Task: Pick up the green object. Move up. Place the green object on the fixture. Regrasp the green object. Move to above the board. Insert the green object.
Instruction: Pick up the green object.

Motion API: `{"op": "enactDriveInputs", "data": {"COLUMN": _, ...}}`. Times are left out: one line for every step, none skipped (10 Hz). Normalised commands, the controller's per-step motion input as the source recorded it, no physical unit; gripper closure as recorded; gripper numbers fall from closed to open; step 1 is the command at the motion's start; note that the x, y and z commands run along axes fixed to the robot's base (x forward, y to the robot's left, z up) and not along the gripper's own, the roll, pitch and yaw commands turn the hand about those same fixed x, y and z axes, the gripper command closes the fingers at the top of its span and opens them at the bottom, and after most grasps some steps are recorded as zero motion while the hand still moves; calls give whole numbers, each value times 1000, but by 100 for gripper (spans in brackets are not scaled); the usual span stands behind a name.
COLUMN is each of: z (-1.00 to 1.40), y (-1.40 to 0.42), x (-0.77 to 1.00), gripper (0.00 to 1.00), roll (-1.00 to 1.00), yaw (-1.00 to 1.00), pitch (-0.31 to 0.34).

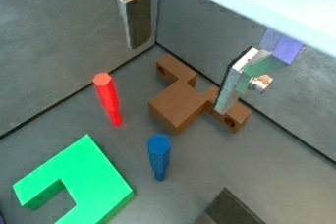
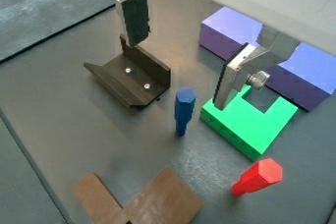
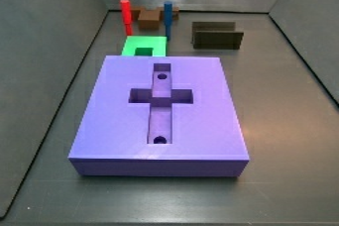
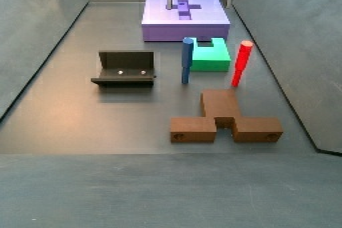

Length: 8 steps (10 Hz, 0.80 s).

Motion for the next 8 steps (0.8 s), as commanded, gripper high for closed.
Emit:
{"op": "enactDriveInputs", "data": {"z": -23, "y": 0, "x": 0, "gripper": 0, "roll": 0, "yaw": 0, "pitch": 0}}
{"op": "enactDriveInputs", "data": {"z": 0, "y": -180, "x": 149, "gripper": 0, "roll": 30, "yaw": 0, "pitch": 6}}
{"op": "enactDriveInputs", "data": {"z": -91, "y": -526, "x": 131, "gripper": 0, "roll": 63, "yaw": 0, "pitch": 44}}
{"op": "enactDriveInputs", "data": {"z": -260, "y": -960, "x": 26, "gripper": 0, "roll": 33, "yaw": 86, "pitch": 0}}
{"op": "enactDriveInputs", "data": {"z": -363, "y": -1000, "x": 63, "gripper": 0, "roll": 54, "yaw": 0, "pitch": 29}}
{"op": "enactDriveInputs", "data": {"z": -517, "y": -1000, "x": 86, "gripper": 0, "roll": 4, "yaw": 0, "pitch": 0}}
{"op": "enactDriveInputs", "data": {"z": -657, "y": -1000, "x": 54, "gripper": 0, "roll": 0, "yaw": 63, "pitch": 0}}
{"op": "enactDriveInputs", "data": {"z": -823, "y": -800, "x": 0, "gripper": 0, "roll": -34, "yaw": 0, "pitch": -74}}
